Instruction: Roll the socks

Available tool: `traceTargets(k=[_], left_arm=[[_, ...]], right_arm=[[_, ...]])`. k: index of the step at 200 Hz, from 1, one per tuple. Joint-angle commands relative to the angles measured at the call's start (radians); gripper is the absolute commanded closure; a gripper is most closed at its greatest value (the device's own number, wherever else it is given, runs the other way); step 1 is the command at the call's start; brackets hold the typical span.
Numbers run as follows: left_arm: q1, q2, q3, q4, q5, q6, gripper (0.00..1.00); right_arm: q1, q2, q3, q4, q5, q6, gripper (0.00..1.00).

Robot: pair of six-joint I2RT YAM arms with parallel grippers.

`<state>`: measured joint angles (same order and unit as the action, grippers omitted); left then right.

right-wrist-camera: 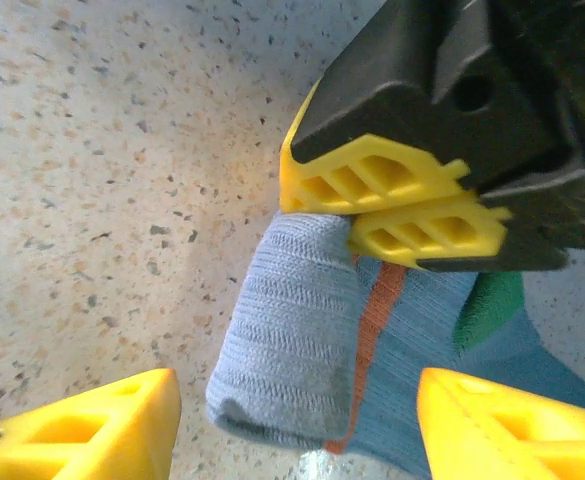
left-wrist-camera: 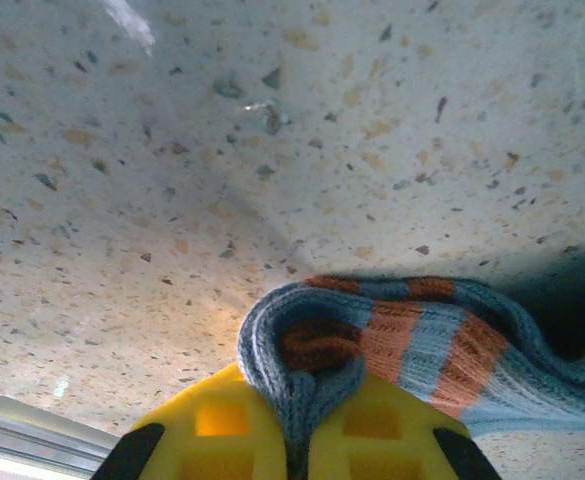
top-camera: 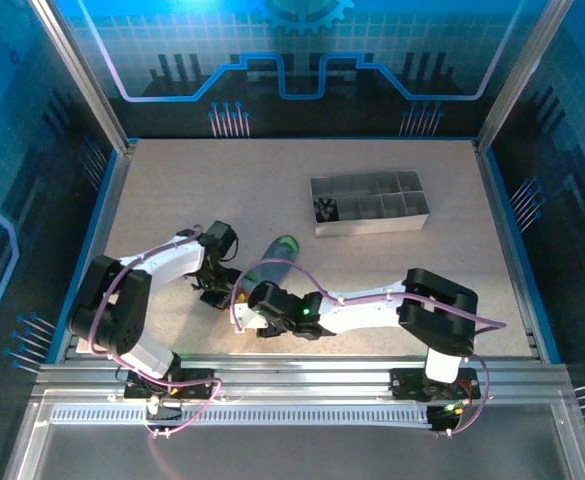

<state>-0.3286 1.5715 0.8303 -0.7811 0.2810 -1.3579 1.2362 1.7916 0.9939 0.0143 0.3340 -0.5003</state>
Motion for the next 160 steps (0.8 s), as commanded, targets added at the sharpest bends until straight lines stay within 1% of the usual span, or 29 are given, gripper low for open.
traceTargets(k=[1,18,40,74,85,98,117,127,130,140,150,160], left_arm=[[0.004,0.041,0.018,-0.047,-0.021,0.019,1.00],[0.009,0.056,0.030,-0.047,-0.016,0.028,1.00],[0.013,0.064,0.031,-0.035,-0.005,0.030,1.00],[0.015,0.058,0.027,-0.030,0.000,0.032,1.00],[0.016,0.057,0.029,-0.030,0.003,0.033,1.00],[0.016,0.056,0.033,-0.031,0.008,0.037,1.00],[0.017,0.041,0.035,-0.028,0.011,0.040,1.00],[0.021,0.021,0.031,-0.026,0.009,0.037,1.00],[0.023,0.012,0.030,-0.023,0.009,0.035,1.00],[0.029,-0.023,0.021,-0.009,0.010,0.030,0.91],[0.038,-0.067,0.011,0.000,0.009,0.019,0.77],[0.050,-0.115,0.001,0.010,0.008,0.010,0.62]], right_arm=[[0.006,0.036,0.071,0.014,0.006,-0.017,0.41],[0.006,0.060,0.080,-0.002,-0.005,0.003,0.45],[0.001,0.089,0.080,-0.008,-0.009,0.040,0.54],[-0.024,0.145,0.079,-0.023,-0.011,0.132,0.56],[-0.031,0.152,0.076,-0.025,-0.006,0.149,0.60],[-0.037,0.152,0.077,-0.030,-0.003,0.162,0.70],[-0.051,0.142,0.078,-0.050,-0.023,0.178,0.92],[-0.059,0.135,0.078,-0.063,-0.038,0.190,1.00],[-0.062,0.133,0.079,-0.068,-0.044,0.193,1.00],[-0.072,0.125,0.078,-0.086,-0.062,0.212,1.00],[-0.093,0.118,0.071,-0.106,-0.098,0.240,1.00],[-0.118,0.112,0.062,-0.122,-0.159,0.272,1.00]])
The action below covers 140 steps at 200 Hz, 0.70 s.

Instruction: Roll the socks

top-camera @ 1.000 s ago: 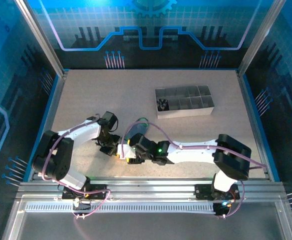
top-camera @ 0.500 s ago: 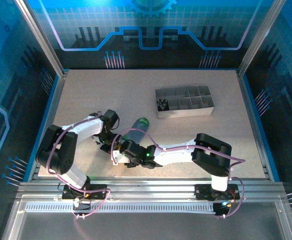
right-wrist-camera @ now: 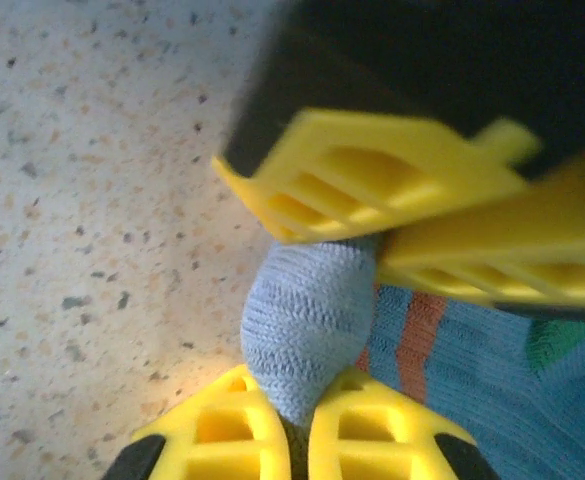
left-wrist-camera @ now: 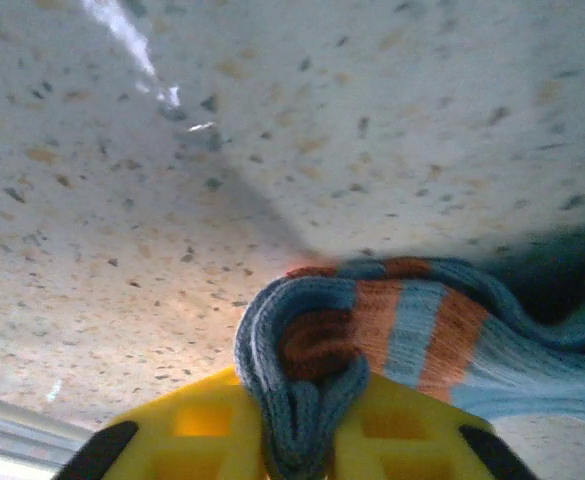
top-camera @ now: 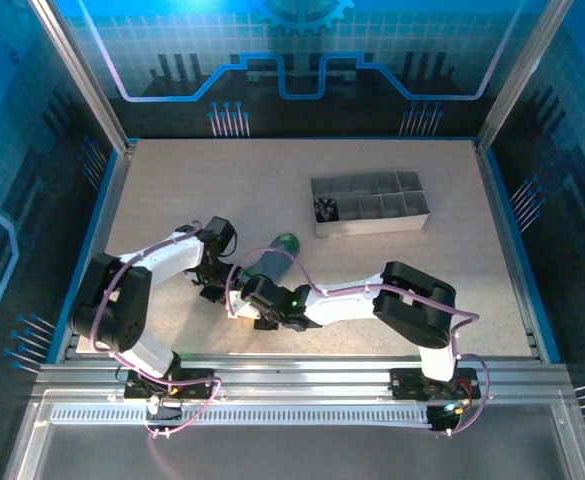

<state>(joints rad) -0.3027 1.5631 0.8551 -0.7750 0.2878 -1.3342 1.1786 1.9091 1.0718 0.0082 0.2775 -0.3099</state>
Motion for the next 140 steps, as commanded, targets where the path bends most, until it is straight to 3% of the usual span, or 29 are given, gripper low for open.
traceTargets(k=[1,20,34,88,116,140], left_arm=[[0.025,-0.111,-0.025,0.005,0.002,-0.015,0.60],[0.058,-0.198,-0.046,0.010,0.003,-0.018,0.30],[0.081,-0.262,-0.068,0.032,-0.002,-0.003,0.20],[0.071,-0.382,-0.220,0.296,0.084,0.017,0.31],[0.016,-0.360,-0.256,0.400,0.072,-0.006,0.35],[-0.040,-0.308,-0.263,0.472,0.043,-0.035,0.36]], right_arm=[[-0.064,-0.007,-0.017,-0.118,-0.110,0.086,1.00],[-0.127,-0.006,-0.031,-0.153,-0.282,0.145,1.00],[-0.178,0.010,-0.032,-0.176,-0.417,0.191,1.00],[-0.383,0.134,-0.021,-0.182,-0.892,0.375,1.00],[-0.436,0.219,0.024,-0.247,-0.998,0.399,1.00],[-0.453,0.260,0.070,-0.321,-1.019,0.385,1.00]])
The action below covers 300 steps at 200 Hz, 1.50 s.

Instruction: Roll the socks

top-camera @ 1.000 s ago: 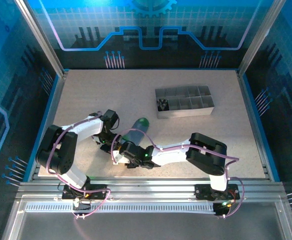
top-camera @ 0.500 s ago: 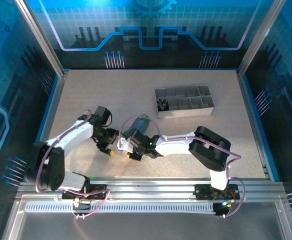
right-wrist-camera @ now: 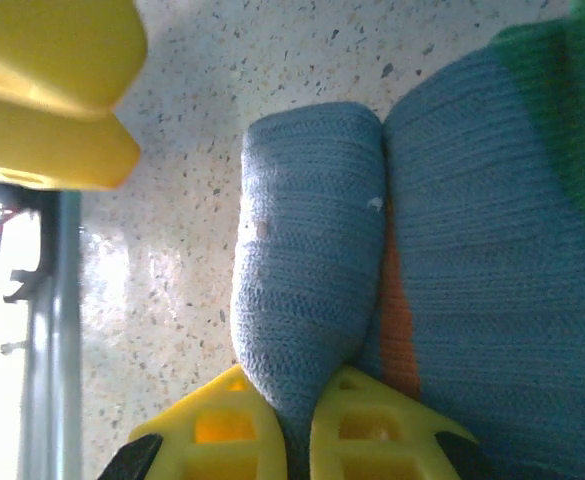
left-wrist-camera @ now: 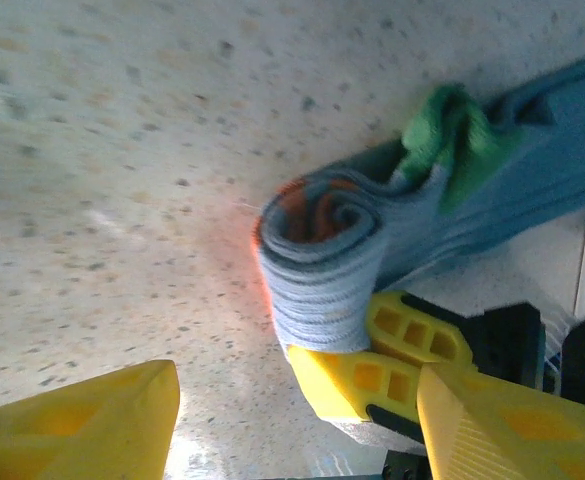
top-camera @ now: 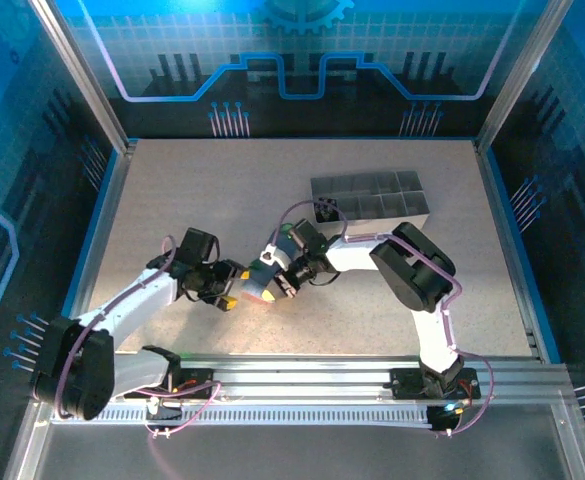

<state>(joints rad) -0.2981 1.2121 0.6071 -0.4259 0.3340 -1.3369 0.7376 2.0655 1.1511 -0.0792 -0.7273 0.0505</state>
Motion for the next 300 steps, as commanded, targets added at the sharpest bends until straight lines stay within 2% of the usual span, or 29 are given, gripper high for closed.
traceTargets(k=[1,32,65,85,106,132,142,162,181,211,226,241,272,300], left_arm=[[-0.047,0.045,-0.015,0.126,-0.005,-0.032,0.36],[-0.098,0.114,-0.016,0.152,-0.030,-0.047,0.38],[-0.107,0.161,-0.012,0.169,-0.071,-0.031,0.40],[-0.115,0.201,0.016,0.165,-0.107,-0.018,0.44],[-0.125,0.251,0.046,0.113,-0.149,0.001,0.58],[-0.144,0.290,0.056,0.016,-0.180,0.004,0.94],[-0.148,0.286,0.053,-0.037,-0.197,-0.013,1.00],[-0.148,0.271,0.047,-0.131,-0.189,-0.054,1.00],[-0.148,0.261,0.075,-0.235,-0.176,-0.086,1.00],[-0.147,0.256,0.119,-0.328,-0.158,-0.150,1.00],[-0.142,0.278,0.151,-0.355,-0.142,-0.156,1.00],[-0.139,0.309,0.174,-0.370,-0.118,-0.152,1.00],[-0.117,0.350,0.180,-0.366,-0.082,-0.147,1.00],[-0.099,0.364,0.193,-0.364,-0.076,-0.139,1.00]], right_arm=[[-0.012,0.105,-0.008,-0.235,-0.016,0.025,1.00],[-0.027,0.136,0.032,-0.279,-0.038,0.031,1.00],[-0.031,0.149,0.065,-0.298,-0.057,0.047,1.00],[-0.031,0.150,0.078,-0.304,-0.062,0.060,1.00],[-0.029,0.144,0.095,-0.320,-0.056,0.068,1.00],[-0.024,0.109,0.087,-0.305,-0.031,0.066,1.00],[-0.018,0.087,0.081,-0.299,-0.013,0.055,0.93],[0.010,0.004,0.057,-0.295,0.109,0.007,0.77],[0.048,-0.110,0.003,-0.266,0.275,-0.045,0.62],[0.189,-0.395,-0.251,0.008,0.639,-0.184,0.44],[0.274,-0.475,-0.348,0.114,0.813,-0.257,0.32],[0.337,-0.483,-0.334,0.095,0.909,-0.313,0.31],[0.443,-0.437,-0.279,0.089,0.983,-0.435,0.31],[0.490,-0.353,-0.212,0.098,1.014,-0.516,0.32]])
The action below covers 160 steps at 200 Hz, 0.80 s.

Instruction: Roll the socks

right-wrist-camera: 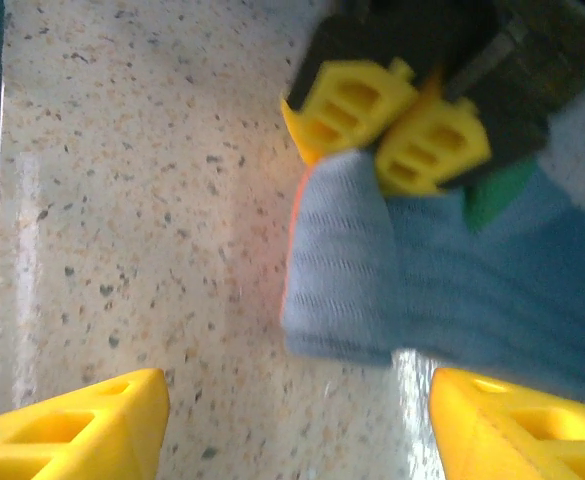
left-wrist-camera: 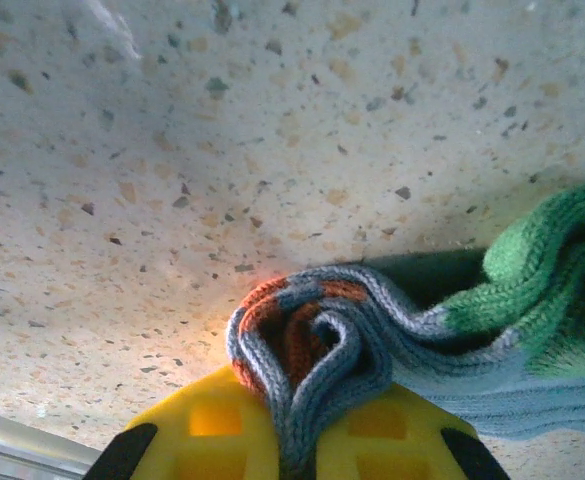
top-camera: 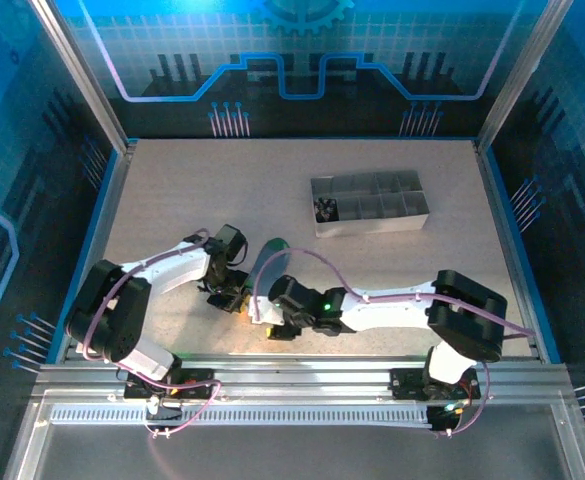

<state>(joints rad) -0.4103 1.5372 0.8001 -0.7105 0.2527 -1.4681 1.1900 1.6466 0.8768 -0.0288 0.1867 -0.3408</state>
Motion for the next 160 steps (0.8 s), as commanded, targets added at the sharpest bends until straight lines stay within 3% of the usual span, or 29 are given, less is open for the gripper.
traceTargets(k=[1,61,69,90,102,111,124,132,145,160], left_arm=[[0.013,0.040,0.000,-0.080,0.005,-0.008,1.00],[0.030,0.049,0.023,-0.084,0.024,0.013,1.00],[0.030,0.046,0.024,-0.086,0.025,0.016,1.00],[0.037,0.020,0.014,-0.077,0.030,0.020,1.00],[0.048,-0.012,-0.005,-0.036,0.035,0.015,1.00],[0.058,-0.053,-0.043,0.037,0.047,-0.004,0.87],[0.074,-0.124,-0.106,0.125,0.051,-0.050,0.57],[0.087,-0.166,-0.128,0.140,0.043,-0.066,0.43],[0.114,-0.230,-0.148,0.146,0.032,-0.062,0.27],[0.149,-0.297,-0.161,0.149,0.025,-0.048,0.15]], right_arm=[[0.039,0.068,0.064,0.049,0.102,-0.126,0.32],[0.030,0.282,0.189,0.020,0.205,-0.178,0.43],[0.023,0.299,0.196,0.013,0.218,-0.174,0.50],[-0.003,0.316,0.219,-0.049,0.177,-0.132,0.80],[-0.019,0.311,0.225,-0.088,0.110,-0.106,0.90],[-0.036,0.305,0.225,-0.122,0.022,-0.087,0.95],[-0.062,0.306,0.224,-0.152,-0.070,-0.051,1.00],[-0.082,0.307,0.226,-0.179,-0.144,-0.033,1.00],[-0.114,0.315,0.230,-0.207,-0.231,0.001,1.00],[-0.155,0.332,0.254,-0.251,-0.352,0.035,1.00]])
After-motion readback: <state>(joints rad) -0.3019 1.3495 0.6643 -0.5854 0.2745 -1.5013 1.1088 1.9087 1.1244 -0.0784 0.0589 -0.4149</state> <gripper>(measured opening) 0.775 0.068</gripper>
